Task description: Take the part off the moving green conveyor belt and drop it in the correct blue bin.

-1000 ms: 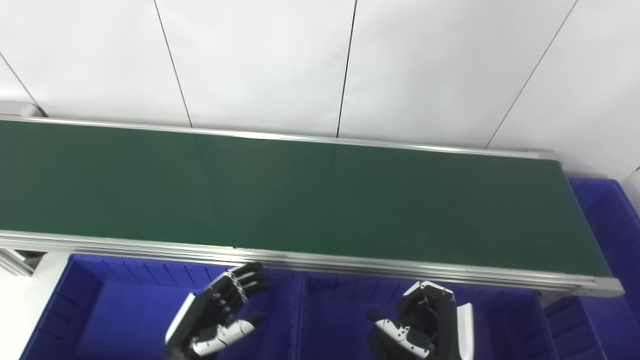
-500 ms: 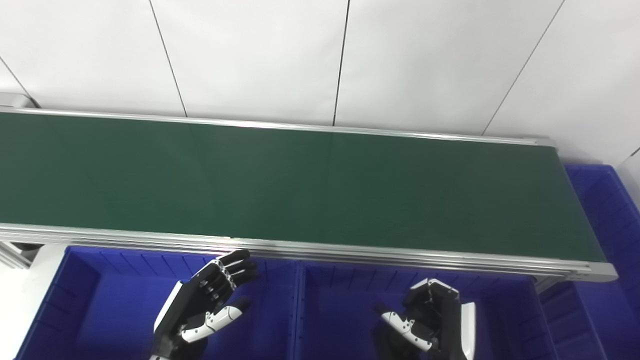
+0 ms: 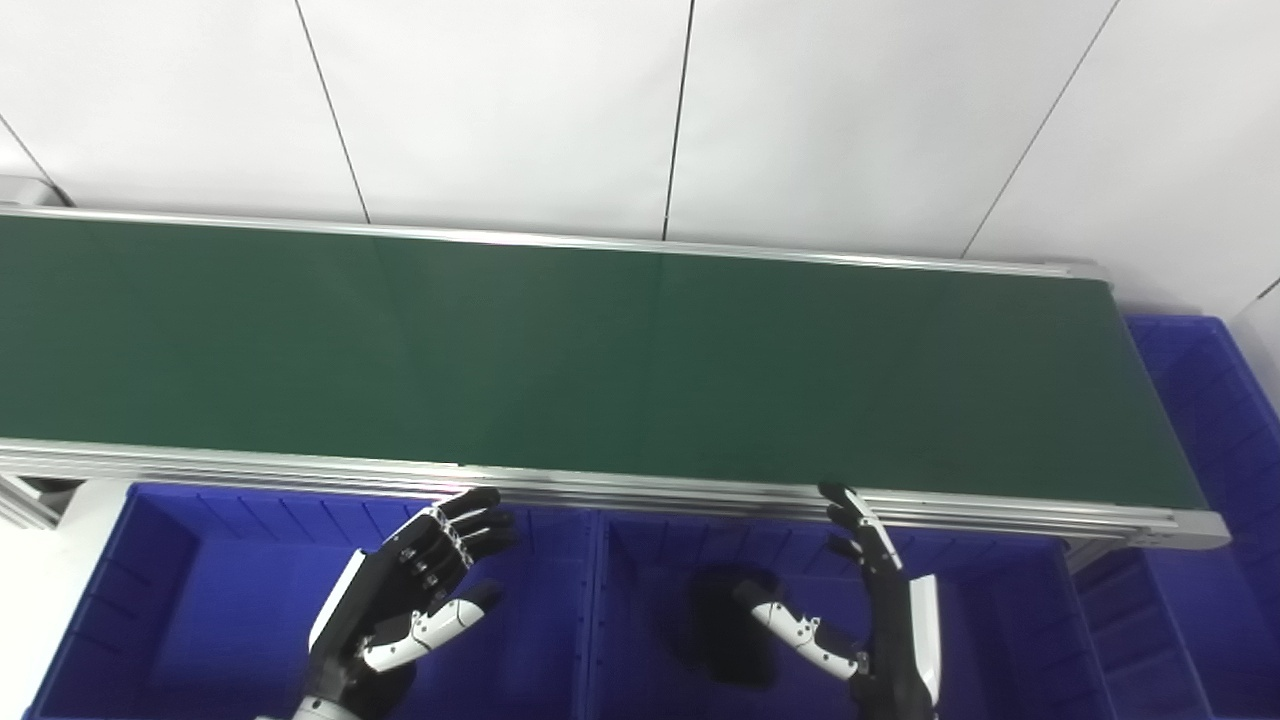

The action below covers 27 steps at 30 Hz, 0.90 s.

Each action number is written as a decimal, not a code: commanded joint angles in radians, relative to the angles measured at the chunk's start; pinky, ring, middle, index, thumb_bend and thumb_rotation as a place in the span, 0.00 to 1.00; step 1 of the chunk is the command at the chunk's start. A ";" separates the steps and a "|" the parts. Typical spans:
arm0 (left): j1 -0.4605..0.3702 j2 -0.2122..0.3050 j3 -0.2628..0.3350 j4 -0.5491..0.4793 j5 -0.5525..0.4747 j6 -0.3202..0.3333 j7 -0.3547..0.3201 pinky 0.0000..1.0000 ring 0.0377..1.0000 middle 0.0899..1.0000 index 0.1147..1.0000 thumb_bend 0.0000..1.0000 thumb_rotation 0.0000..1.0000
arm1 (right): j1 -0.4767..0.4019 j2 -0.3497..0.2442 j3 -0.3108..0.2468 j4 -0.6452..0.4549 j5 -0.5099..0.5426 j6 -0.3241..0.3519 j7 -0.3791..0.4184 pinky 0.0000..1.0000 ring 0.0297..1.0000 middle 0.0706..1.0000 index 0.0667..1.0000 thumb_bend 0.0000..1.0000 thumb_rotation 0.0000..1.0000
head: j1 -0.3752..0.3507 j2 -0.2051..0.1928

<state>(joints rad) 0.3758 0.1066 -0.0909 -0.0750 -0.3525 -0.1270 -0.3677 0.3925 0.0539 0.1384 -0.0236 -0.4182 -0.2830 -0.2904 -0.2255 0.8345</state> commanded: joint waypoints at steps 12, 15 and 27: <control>-0.003 -0.002 -0.004 -0.027 0.007 -0.007 0.002 0.81 0.69 0.70 0.71 0.57 0.00 | 0.014 -0.019 0.023 -0.057 -0.003 -0.008 0.056 0.91 0.97 1.00 0.97 0.75 0.37 | 0.012 -0.005; -0.003 -0.003 -0.005 -0.026 0.009 -0.009 0.003 0.81 0.69 0.70 0.72 0.57 0.00 | 0.016 -0.026 0.029 -0.050 0.002 -0.048 0.050 0.82 0.92 0.96 0.95 0.72 0.31 | 0.012 -0.004; -0.005 -0.008 -0.003 -0.036 0.012 0.009 0.018 0.80 0.69 0.70 0.71 0.59 0.00 | 0.052 -0.062 0.077 -0.054 0.043 -0.111 0.083 0.71 0.82 0.86 0.89 0.68 0.20 | 0.007 -0.001</control>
<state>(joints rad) 0.3757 0.0982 -0.0947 -0.0791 -0.3453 -0.1092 -0.3511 0.4398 -0.0081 0.2042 -0.0644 -0.3963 -0.3310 -0.2198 -0.2194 0.8329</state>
